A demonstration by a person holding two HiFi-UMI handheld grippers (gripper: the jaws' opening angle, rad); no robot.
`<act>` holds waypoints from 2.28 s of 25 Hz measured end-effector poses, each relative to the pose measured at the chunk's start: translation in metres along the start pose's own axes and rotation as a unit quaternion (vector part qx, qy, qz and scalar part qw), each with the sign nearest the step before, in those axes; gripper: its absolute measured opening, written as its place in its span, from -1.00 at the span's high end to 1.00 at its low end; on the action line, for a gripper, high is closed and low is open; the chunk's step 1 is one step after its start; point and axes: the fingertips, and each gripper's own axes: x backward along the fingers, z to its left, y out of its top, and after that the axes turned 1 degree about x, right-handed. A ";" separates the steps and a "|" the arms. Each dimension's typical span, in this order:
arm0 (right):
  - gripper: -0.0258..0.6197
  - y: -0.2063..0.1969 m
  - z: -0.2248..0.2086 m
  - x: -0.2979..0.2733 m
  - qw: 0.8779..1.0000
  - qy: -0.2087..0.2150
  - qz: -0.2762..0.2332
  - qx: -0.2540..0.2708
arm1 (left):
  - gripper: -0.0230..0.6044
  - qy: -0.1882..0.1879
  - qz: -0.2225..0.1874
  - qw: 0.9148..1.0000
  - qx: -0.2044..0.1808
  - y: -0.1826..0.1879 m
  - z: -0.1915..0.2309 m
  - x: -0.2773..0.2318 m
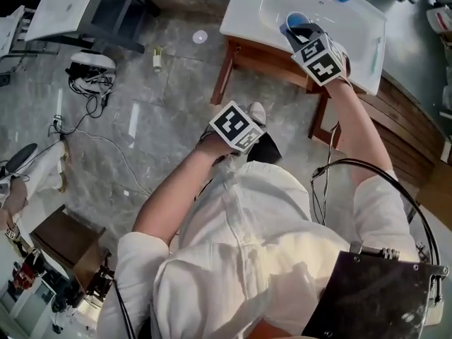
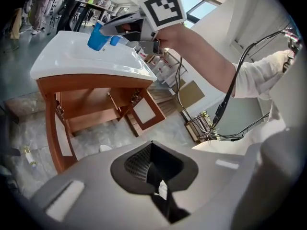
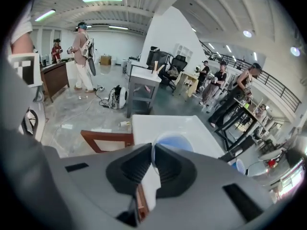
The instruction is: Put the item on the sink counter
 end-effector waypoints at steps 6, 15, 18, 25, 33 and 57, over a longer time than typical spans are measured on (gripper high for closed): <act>0.85 -0.034 0.101 0.031 0.999 0.022 -0.011 -0.041 | 0.91 0.003 0.040 0.999 -0.003 -0.055 -0.012 -0.017; 0.85 -0.147 0.191 -0.012 0.995 0.022 0.027 -0.098 | 0.91 -0.008 0.050 0.999 -0.005 -0.091 -0.011 -0.052; 0.85 -0.188 0.185 -0.043 0.994 0.001 0.043 -0.102 | 0.91 -0.017 0.048 0.999 -0.004 -0.089 -0.007 -0.064; 0.85 -0.262 0.151 -0.123 0.991 -0.031 0.077 -0.108 | 0.91 -0.020 0.042 0.999 -0.011 -0.072 0.015 -0.090; 0.85 -0.320 0.114 -0.189 0.987 -0.055 0.103 -0.106 | 0.91 -0.041 0.021 0.999 -0.010 -0.049 0.040 -0.126; 0.66 -0.339 0.091 -0.232 0.987 -0.056 0.134 -0.071 | 0.91 -0.043 0.016 0.999 0.005 -0.053 0.064 -0.140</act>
